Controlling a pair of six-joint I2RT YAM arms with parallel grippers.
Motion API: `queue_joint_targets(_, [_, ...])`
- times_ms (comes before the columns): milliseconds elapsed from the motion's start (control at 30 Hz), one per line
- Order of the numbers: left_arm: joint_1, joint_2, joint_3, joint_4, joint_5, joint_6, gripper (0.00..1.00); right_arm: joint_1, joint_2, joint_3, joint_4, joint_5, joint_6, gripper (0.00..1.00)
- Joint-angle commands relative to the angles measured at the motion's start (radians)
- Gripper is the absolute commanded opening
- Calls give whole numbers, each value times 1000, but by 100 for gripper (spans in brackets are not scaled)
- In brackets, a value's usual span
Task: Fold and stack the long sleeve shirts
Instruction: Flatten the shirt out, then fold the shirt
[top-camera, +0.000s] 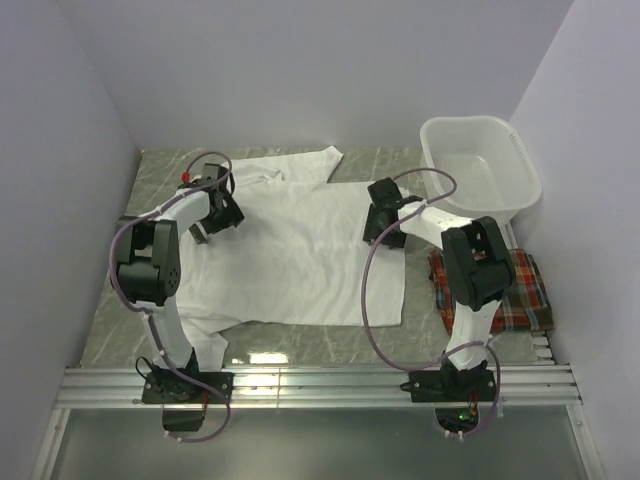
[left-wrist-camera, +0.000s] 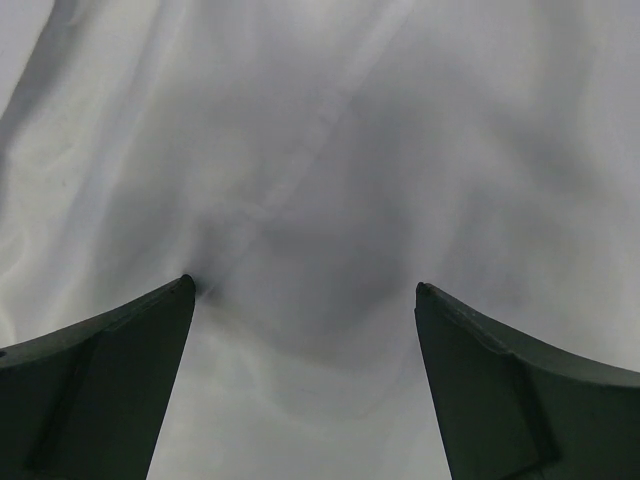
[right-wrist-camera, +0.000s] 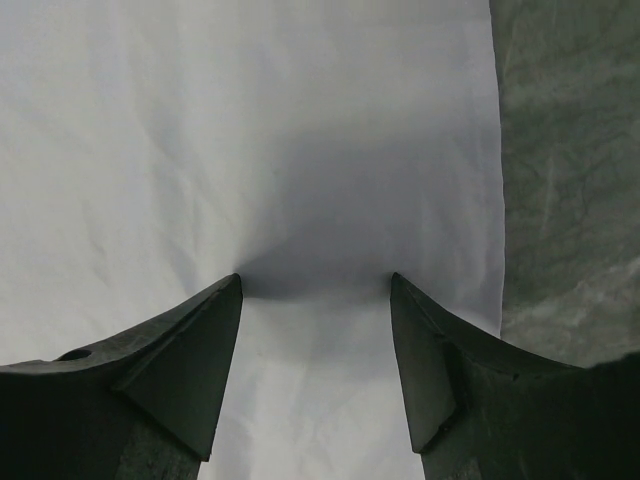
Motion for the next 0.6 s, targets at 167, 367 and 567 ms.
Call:
queue_joint_targets(167, [47, 126, 104, -9, 2, -31, 99, -28, 137, 187, -31, 3, -35, 67])
queue_joint_targets(367, [73, 230, 194, -31, 15, -43, 99, -57, 241, 317, -81, -41, -43, 66])
queue_joint_targets(567, [97, 289, 312, -65, 52, -14, 99, -75, 283, 455, -143, -52, -58, 66])
